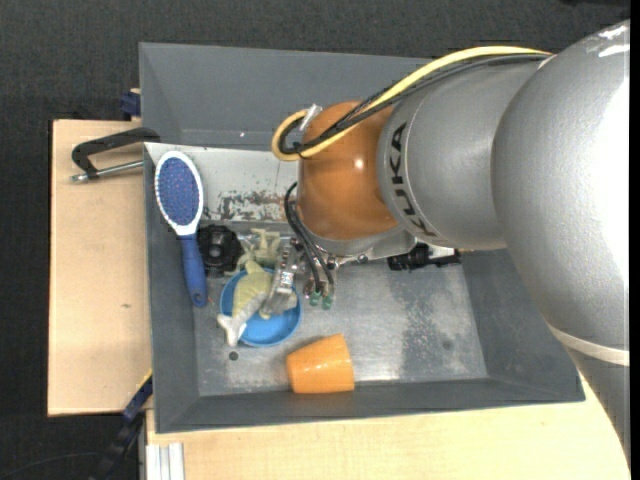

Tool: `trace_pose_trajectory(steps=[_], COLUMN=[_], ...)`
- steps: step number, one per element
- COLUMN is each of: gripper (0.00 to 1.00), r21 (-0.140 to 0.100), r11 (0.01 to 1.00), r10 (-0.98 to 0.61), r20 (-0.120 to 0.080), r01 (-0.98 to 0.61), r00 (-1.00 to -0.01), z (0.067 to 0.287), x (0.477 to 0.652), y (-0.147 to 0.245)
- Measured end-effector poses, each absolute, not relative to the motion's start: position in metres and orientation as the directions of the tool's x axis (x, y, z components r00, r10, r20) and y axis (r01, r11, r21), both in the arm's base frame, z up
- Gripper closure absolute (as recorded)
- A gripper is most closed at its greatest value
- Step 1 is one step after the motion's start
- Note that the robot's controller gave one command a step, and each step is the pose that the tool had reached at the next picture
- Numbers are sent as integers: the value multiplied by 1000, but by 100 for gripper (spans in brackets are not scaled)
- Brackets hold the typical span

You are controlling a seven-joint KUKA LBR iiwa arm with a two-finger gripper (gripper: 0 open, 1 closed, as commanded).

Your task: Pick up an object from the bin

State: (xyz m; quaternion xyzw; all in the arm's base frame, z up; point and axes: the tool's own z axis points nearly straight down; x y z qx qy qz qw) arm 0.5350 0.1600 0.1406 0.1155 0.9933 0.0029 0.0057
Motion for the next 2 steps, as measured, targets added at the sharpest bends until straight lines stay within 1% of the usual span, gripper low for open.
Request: trace_pose_trajectory(steps=[1, 2], gripper=[100, 100], r21=[4, 5], r11=[974, 974], r10=[228, 227], r20=[-5, -7], r01=[228, 227], r00=[-974, -974], z=[151, 176], x=[536, 538], y=[161, 162])
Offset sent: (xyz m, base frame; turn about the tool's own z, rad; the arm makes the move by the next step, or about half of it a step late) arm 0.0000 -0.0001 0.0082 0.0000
